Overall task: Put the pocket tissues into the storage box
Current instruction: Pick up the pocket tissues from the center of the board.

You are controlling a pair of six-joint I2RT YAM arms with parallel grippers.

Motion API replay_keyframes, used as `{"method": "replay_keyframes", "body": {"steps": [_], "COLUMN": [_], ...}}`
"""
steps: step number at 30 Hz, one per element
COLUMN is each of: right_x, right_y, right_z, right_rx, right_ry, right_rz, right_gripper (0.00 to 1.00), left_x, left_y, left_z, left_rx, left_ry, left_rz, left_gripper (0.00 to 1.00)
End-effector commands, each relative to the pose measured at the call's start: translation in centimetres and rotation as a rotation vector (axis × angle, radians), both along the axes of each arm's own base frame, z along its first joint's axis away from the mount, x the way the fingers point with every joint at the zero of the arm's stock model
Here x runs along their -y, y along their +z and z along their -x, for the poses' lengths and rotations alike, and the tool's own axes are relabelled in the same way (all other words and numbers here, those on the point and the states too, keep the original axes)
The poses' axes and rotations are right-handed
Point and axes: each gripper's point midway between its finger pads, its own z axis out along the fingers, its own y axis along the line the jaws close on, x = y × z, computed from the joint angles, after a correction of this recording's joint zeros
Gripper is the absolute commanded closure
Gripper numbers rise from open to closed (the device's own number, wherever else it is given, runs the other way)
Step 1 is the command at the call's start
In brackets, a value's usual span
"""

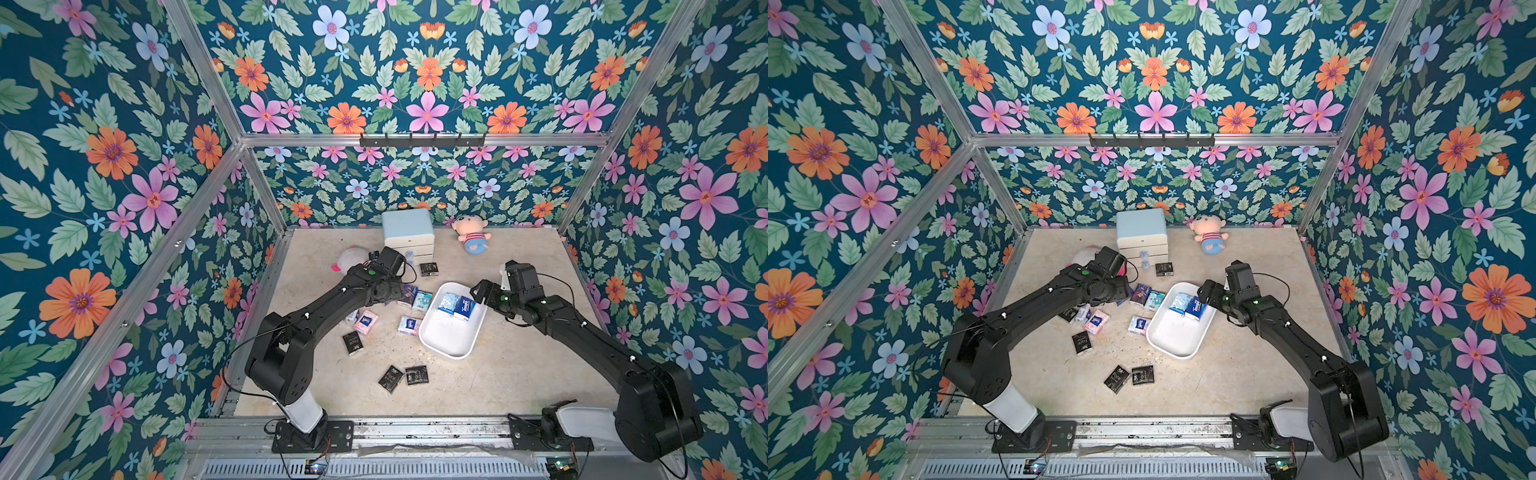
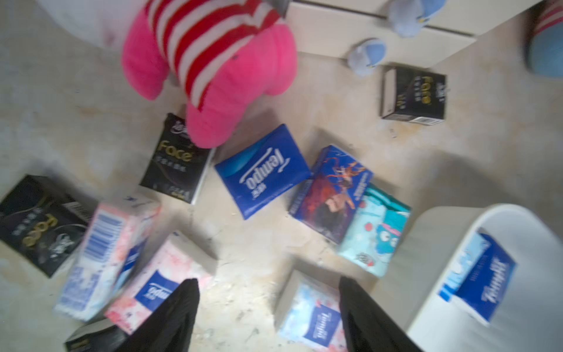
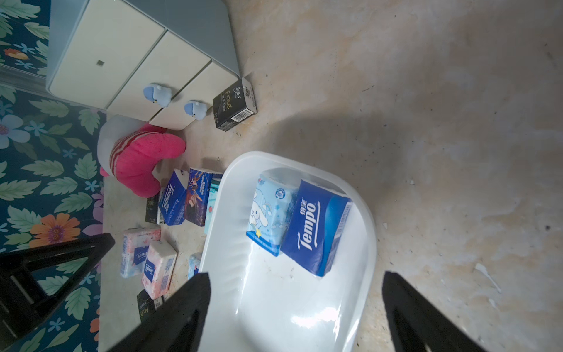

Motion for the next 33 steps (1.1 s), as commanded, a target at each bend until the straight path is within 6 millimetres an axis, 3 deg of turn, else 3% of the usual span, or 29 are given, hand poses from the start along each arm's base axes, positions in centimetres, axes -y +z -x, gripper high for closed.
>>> {"method": "replay_keyframes", "body": {"steps": [1, 8, 12, 17, 24, 27, 30, 33], "right_x": [-0.1, -0.1, -0.7, -0.9, -1.1, -0.8, -0.4, 0.3], "right_y": [0.3, 0.0, 0.6, 1.4, 1.1, 1.1, 1.5, 1.7], "right_z": [-0.4, -0.9, -1.9, -3.2, -3.6, -3.5, -3.3, -3.4], "right_rx": [0.017, 0.002, 0.0, 0.009, -0.014, -0.011, 0.001, 0.008], "right_ry": [0.003, -0.006, -0.003, -0.001, 0.034, 0.02, 0.001, -0.011], "right_rz": [0.008, 0.015, -0.002, 0.024, 0.061, 0.069, 0.07, 0.113], "right_gripper": [0.07, 0.07, 0.08, 0.08, 0.09, 0.09, 0.09, 0.08], "left_x": [-3.7, -8.5, -10.5, -10.2, -9.9, -10.0, -9.9, -9.9], "left_y": [-0.7, -1.0, -2.2, -4.0, -5.9, -6.6, -6.9, -7.0], "left_z": [0.9, 0.5, 0.9, 1.0, 0.8, 0.8, 0.4, 0.3], "left_rx": [-0.04, -0.064, -0.096, -0.125, -0.134, -0.148, -0.153, -0.163], "left_ry": [-0.033, 0.022, 0.038, 0.019, -0.002, -0.01, -0.01, -0.011], "left_rz": [-0.204, -0.273, -0.293, -0.281, -0.266, -0.258, -0.243, -0.248], "left_gripper": [0.22, 0.22, 0.23, 0.26, 0.31, 0.38, 0.57, 0.69]}}
